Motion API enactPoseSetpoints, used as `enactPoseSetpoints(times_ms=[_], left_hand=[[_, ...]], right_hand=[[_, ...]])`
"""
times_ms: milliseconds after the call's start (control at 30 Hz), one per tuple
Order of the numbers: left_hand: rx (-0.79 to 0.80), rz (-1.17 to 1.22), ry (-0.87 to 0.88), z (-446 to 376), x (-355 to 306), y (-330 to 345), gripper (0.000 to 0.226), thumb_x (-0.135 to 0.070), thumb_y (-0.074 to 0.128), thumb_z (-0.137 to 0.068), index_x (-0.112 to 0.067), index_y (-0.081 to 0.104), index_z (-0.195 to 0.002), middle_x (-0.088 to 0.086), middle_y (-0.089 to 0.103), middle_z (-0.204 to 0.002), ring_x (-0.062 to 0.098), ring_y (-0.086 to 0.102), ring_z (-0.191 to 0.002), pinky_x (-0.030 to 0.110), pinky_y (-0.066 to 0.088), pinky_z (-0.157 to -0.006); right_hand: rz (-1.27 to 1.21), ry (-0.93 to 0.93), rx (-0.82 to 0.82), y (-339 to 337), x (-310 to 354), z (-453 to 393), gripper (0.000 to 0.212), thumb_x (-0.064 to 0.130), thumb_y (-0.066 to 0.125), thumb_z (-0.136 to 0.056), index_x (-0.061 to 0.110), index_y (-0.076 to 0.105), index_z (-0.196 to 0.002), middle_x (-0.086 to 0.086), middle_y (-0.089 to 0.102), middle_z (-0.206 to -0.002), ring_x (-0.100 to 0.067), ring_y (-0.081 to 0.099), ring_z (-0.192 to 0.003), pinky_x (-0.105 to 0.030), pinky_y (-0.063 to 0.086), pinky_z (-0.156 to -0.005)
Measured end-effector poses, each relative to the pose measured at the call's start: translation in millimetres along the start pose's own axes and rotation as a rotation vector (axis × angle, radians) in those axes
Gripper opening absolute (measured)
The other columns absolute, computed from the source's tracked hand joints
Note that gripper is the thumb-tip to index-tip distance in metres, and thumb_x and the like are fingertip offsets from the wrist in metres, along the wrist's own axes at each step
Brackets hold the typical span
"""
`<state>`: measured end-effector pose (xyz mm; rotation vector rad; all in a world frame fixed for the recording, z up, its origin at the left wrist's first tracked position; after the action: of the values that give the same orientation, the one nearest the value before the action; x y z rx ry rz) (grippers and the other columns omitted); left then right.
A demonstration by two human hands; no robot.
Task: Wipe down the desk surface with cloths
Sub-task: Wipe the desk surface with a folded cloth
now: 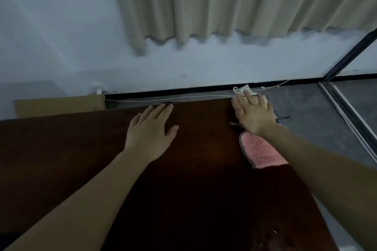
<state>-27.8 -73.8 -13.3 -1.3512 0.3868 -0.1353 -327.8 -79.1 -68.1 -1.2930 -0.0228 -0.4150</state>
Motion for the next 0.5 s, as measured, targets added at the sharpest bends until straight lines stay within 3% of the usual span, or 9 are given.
enactPoseSetpoints(times_ms=[200,367,500], left_hand=[[-0.007,-0.01,-0.007,-24.1,31.6,31.9,0.07,-0.062,0.028,-0.101,-0.036,0.005,-0.161,-0.009,0.0,-0.17,0.019,-0.001,-0.157,0.046,0.008,-0.127],[-0.002,0.018,-0.053,-30.0,60.1,49.3,0.07,-0.062,0.028,-0.1,-0.036,0.005,-0.161,-0.008,0.0,-0.17,0.021,-0.002,-0.156,0.046,0.005,-0.126],[-0.021,0.037,-0.086,-27.2,71.8,53.9,0.069,-0.061,0.029,-0.1,-0.037,0.006,-0.161,-0.008,0.001,-0.17,0.021,-0.002,-0.156,0.046,0.005,-0.126]], right_hand=[[0.164,0.082,0.081,38.2,-17.0,-41.9,0.058,0.051,0.009,-0.107,0.042,-0.016,-0.159,0.009,-0.023,-0.168,-0.038,-0.023,-0.152,-0.062,-0.013,-0.12],[0.245,-0.105,0.091,49.0,37.0,-51.3,0.058,0.053,0.004,-0.106,0.041,-0.02,-0.156,0.007,-0.025,-0.167,-0.037,-0.025,-0.152,-0.061,-0.017,-0.119],[0.326,-0.324,0.135,79.7,97.4,-6.4,0.059,0.057,-0.009,-0.099,0.042,-0.027,-0.154,0.005,-0.032,-0.164,-0.041,-0.03,-0.148,-0.063,-0.018,-0.118]])
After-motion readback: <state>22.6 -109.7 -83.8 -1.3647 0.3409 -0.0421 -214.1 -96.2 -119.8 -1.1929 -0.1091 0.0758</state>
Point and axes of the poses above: each hand's wrist, its own z-axis away from the middle knuckle, its own y-axis out of the palm, x = y × z, the point moved 8 cm from there along -z, towards the middle knuckle
